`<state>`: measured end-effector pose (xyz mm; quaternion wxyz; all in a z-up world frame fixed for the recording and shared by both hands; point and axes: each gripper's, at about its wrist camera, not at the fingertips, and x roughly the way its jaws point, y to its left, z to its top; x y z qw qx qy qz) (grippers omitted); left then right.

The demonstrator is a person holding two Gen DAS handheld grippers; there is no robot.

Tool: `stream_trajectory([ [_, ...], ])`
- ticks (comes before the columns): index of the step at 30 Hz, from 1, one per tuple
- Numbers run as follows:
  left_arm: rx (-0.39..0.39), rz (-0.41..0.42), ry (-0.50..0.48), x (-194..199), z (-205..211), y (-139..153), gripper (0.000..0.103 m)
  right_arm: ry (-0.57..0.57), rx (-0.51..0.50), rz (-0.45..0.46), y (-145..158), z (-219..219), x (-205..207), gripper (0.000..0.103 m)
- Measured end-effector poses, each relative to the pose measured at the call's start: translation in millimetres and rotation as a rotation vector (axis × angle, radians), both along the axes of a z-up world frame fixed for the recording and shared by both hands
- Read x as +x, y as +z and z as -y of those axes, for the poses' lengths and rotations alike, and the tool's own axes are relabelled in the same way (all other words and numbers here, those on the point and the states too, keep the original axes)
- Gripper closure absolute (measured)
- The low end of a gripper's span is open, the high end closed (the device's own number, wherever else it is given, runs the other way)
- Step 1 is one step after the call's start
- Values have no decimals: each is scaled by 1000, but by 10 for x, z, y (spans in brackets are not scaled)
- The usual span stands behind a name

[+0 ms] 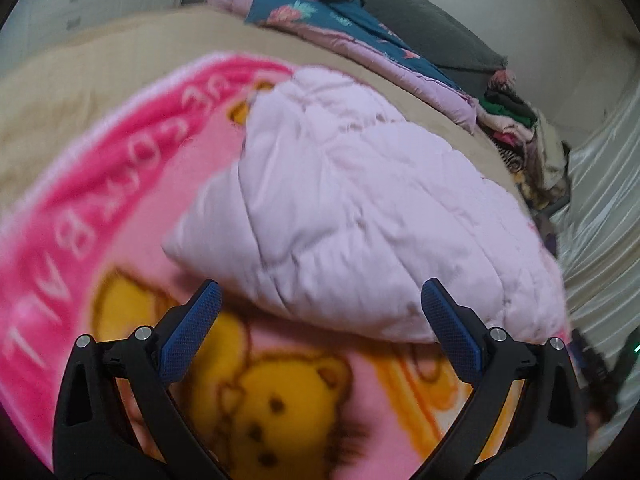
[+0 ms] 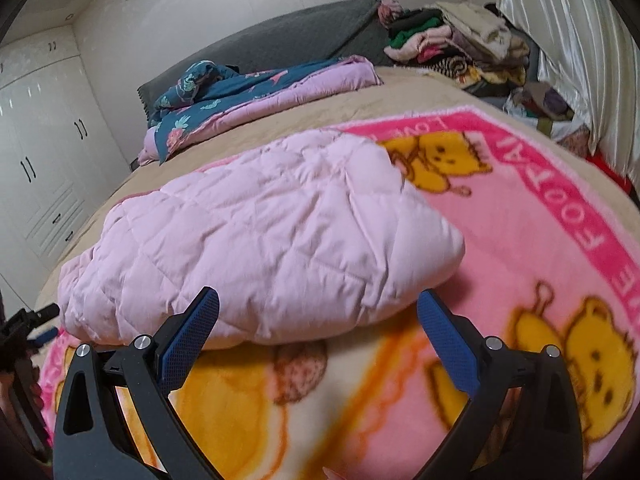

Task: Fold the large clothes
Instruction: 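Grasp the pink jacket's side with both grippers and lift it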

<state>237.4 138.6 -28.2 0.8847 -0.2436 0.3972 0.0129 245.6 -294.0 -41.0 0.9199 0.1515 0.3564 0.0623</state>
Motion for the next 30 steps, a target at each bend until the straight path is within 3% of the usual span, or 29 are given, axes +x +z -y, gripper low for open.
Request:
stream_trajectory([
  [1,-64,-2,0,5,-31,-60,10,-5,15,-10,-27,10,-2,4],
  [4,-163,-4,-1,21,-57,-172,10,-23,56,-34,-100,63,14,4],
  [11,-256,-14,28,108,-125,-383,10,-72,172,-89,-259,177,187,4],
  [17,-312,6,74,178,-256,-466,10,-104,260,-148,-485,193,471,4],
  [22,-358,-1,83,278,-298,-554,9,-120,351,-136,-597,265,606,4],
  [30,-359,10,77,403,-257,-606,8,-119,404,-135,-690,297,767,4],
])
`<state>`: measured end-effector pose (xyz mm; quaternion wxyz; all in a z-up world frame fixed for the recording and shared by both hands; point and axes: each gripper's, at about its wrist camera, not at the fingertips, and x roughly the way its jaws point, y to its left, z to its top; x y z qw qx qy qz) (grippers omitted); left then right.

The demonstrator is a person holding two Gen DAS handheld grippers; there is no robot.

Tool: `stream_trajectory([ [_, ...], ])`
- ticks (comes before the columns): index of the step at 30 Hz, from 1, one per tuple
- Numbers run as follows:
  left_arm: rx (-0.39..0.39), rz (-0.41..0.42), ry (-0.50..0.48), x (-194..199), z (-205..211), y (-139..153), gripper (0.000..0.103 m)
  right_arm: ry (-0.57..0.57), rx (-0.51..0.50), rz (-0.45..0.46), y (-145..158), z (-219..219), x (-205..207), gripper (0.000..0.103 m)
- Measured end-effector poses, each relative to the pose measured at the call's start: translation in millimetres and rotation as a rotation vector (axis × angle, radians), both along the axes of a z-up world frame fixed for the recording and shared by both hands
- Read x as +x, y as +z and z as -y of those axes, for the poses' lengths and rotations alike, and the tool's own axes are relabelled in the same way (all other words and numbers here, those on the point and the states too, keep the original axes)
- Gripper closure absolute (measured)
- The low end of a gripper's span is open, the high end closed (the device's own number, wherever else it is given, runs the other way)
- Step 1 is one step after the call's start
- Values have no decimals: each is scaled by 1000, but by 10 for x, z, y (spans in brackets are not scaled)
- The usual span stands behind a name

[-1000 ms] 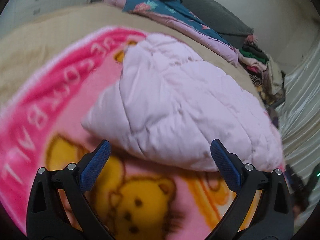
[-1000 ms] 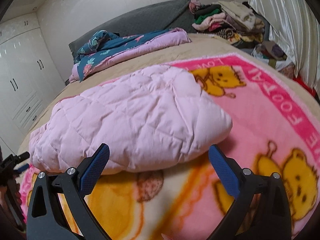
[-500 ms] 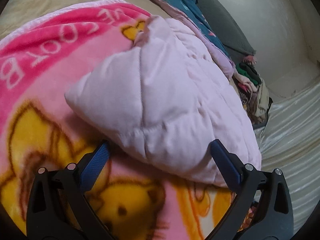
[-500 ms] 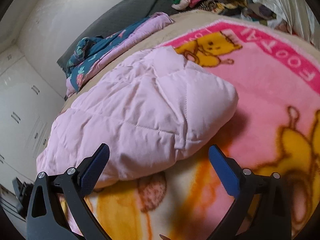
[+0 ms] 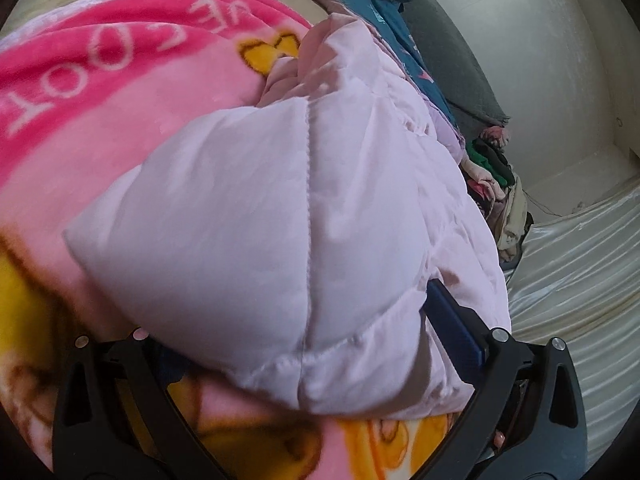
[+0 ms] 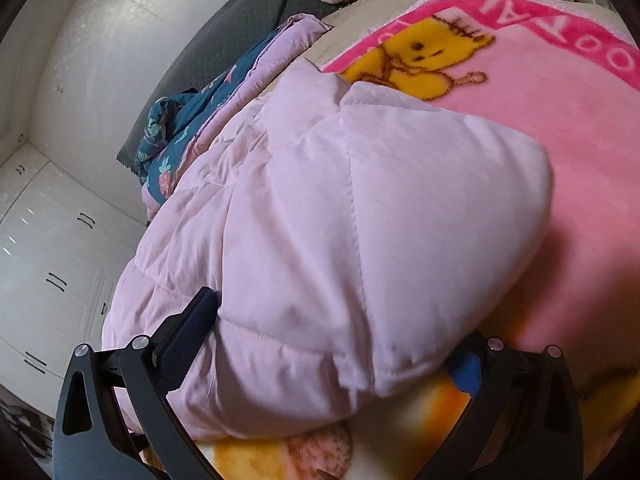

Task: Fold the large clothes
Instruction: 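Grasp the pink jacket's side with both grippers and lift it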

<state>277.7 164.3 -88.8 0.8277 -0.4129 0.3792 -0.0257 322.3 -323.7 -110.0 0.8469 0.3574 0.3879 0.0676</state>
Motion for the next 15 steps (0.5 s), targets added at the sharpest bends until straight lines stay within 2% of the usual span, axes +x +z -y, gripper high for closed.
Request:
stream_trajectory([
  [4,10,4,-5,-11,36,11,8,19,-38,22,25,-48,17,9],
  [6,21,6,-10,-28,61,40,8,39,-49,39,47,-71,7,20],
  [7,27,8,-10,-31,70,50,8,47,-62,46,61,-85,2,22],
  [11,49,10,-10,-26,109,77,9,89,-174,100,193,-197,-52,39],
  [14,79,11,-15,-46,134,121,18,108,-241,124,276,-279,-87,47],
  [15,95,14,-18,-35,159,158,26,112,-261,133,302,-307,-100,50],
])
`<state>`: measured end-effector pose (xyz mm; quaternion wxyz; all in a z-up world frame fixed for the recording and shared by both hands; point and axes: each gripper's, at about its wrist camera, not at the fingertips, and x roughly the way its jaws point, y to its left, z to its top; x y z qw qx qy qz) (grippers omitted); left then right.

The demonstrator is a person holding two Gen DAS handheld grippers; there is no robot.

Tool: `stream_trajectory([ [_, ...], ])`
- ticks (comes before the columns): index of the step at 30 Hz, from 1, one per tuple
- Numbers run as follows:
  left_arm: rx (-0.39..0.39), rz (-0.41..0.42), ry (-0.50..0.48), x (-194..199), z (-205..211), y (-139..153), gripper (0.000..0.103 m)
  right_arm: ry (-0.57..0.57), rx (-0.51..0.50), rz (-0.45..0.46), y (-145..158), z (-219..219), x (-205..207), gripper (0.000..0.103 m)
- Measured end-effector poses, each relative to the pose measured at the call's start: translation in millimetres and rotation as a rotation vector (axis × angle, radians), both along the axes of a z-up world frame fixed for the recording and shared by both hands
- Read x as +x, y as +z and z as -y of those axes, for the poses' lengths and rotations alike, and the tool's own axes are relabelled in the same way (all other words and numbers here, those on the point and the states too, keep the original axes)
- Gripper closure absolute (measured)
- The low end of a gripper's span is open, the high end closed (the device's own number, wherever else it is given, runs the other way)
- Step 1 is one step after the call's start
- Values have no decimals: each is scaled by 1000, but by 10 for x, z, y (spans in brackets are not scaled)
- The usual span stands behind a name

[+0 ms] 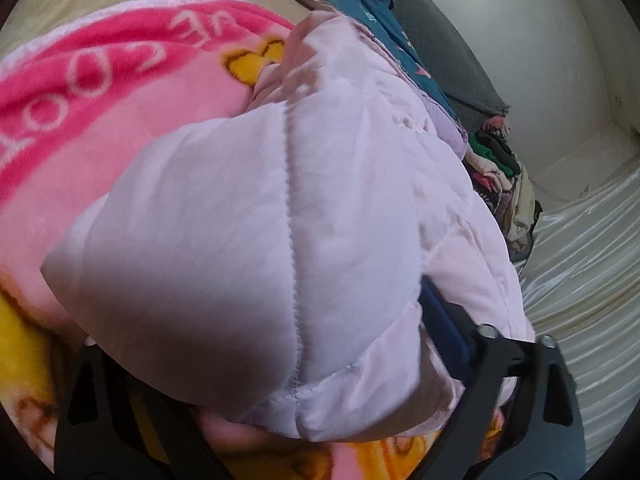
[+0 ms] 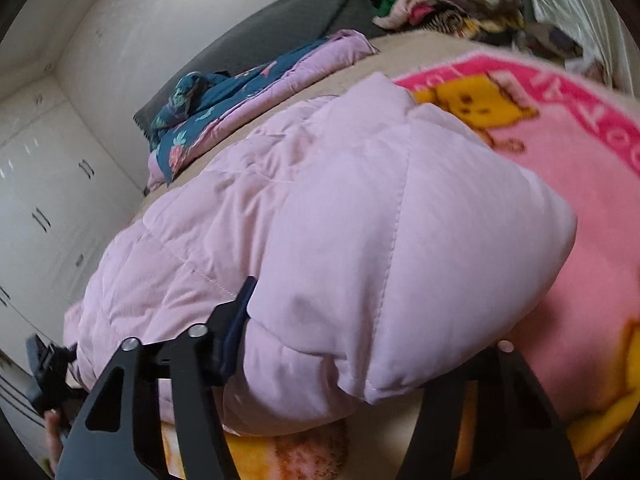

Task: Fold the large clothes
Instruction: 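Grasp the pink jacket's side with both grippers and lift it, then fold the held jacket side over the rest with both grippers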

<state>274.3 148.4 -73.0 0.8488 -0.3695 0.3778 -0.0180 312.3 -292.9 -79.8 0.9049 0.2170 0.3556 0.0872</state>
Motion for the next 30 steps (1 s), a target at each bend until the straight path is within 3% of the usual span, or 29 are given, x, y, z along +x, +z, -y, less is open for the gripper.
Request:
stream_trajectory([
  [4,113,23,-20,-56,116,197,50,12,-79,34,107,-118,-58,57],
  [7,205,42,-33,-106,208,386,61,28,-140,66,233,-202,-126,62],
  [13,303,73,-38,-259,311,693,68,61,-243,114,468,-346,-286,66],
  [30,437,141,-96,-711,439,1029,69,97,-259,144,769,-330,-912,67],
])
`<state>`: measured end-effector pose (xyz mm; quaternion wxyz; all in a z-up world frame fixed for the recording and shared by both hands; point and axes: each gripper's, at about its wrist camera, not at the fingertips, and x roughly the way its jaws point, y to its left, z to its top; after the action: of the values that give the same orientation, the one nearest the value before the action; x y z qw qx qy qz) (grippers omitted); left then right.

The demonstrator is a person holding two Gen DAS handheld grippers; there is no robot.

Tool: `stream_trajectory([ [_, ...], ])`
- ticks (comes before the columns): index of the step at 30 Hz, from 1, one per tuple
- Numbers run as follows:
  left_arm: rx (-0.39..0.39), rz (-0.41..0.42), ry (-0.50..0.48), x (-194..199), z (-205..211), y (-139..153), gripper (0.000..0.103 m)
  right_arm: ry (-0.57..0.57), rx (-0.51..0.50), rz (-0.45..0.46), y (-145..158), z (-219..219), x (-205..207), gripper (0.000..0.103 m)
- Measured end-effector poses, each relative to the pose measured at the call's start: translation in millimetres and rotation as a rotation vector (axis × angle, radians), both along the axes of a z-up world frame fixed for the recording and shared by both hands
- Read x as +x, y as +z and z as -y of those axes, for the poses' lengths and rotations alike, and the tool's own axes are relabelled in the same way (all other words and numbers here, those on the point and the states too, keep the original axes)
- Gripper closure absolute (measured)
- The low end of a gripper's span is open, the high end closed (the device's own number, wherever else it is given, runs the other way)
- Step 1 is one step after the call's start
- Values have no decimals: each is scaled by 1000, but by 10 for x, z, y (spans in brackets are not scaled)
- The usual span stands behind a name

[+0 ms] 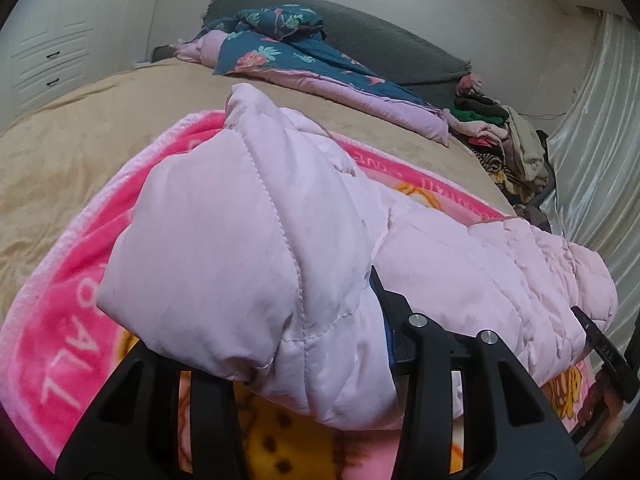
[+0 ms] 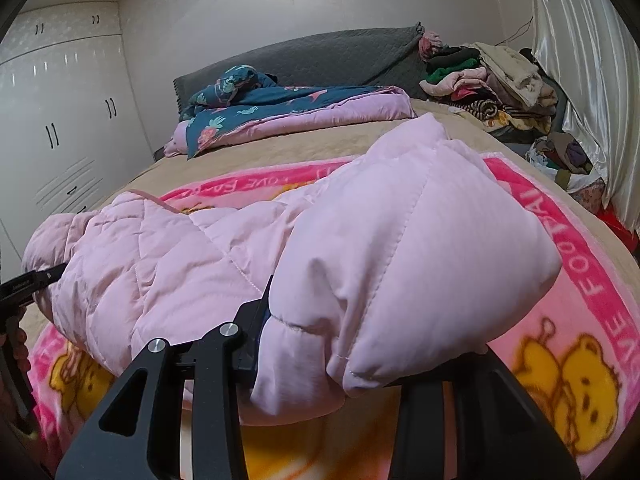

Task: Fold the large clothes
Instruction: 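Fold the held jacket side over the rest with both grippers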

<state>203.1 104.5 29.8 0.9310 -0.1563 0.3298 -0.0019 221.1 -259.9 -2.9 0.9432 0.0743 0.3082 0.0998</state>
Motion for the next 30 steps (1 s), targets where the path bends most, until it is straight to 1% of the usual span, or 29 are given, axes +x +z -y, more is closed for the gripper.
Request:
stream_trajectory([
  [6,17,9,-19,-182,29,27,69,-5,10,-9,-11,57,-210,67],
  [12,26,12,-31,-317,21,13,69,-7,1,-9,-46,26,-367,67],
  [26,52,-18,-50,-568,-6,-115,68,-14,-4,-28,-199,-32,-710,67],
  [30,46,-37,-55,-651,-49,-177,67,-16,6,-39,-238,-30,-803,67],
])
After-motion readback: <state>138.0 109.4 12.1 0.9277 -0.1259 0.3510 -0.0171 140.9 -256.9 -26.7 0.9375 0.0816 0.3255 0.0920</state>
